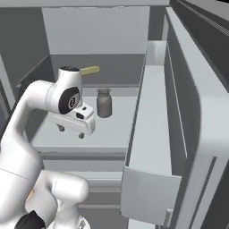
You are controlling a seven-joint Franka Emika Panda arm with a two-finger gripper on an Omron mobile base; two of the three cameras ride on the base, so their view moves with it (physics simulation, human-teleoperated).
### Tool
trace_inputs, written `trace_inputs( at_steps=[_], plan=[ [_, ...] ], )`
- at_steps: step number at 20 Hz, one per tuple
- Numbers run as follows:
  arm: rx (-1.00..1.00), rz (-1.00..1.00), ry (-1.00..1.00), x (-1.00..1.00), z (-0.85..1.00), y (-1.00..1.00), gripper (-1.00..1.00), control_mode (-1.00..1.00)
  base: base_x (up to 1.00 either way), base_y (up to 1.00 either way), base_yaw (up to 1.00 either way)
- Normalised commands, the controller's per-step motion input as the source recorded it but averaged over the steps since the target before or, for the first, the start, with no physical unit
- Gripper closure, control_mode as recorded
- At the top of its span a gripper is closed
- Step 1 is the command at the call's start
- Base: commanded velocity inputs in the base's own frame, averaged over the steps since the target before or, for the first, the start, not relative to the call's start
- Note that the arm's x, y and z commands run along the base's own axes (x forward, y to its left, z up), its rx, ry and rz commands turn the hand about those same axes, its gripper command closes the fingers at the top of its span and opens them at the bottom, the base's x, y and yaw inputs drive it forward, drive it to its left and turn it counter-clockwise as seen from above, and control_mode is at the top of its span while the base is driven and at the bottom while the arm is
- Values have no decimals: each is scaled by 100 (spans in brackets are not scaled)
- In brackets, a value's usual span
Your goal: Retrieve the butter from the fridge and place it on a plate on the dining table. Then retrieve the butter knife by the fridge and place it near the plate.
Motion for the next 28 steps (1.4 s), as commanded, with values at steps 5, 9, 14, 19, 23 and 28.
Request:
trace_inputs(
  at_steps=[5,9,14,19,23,28],
  plan=[
    [0,0,0,0,0,0,-100,100,31,-2,4],
    [0,0,0,0,0,0,-100,100,42,0,0],
    [0,0,0,0,0,0,-100,-100,1,0,0],
    [-1,0,-17,0,28,0,-100,-100,0,0,0],
    [-17,-11,-19,3,56,7,-100,-100,0,0,0],
    [-16,-18,-28,2,83,17,-100,-100,0,0,0]
  ],
)
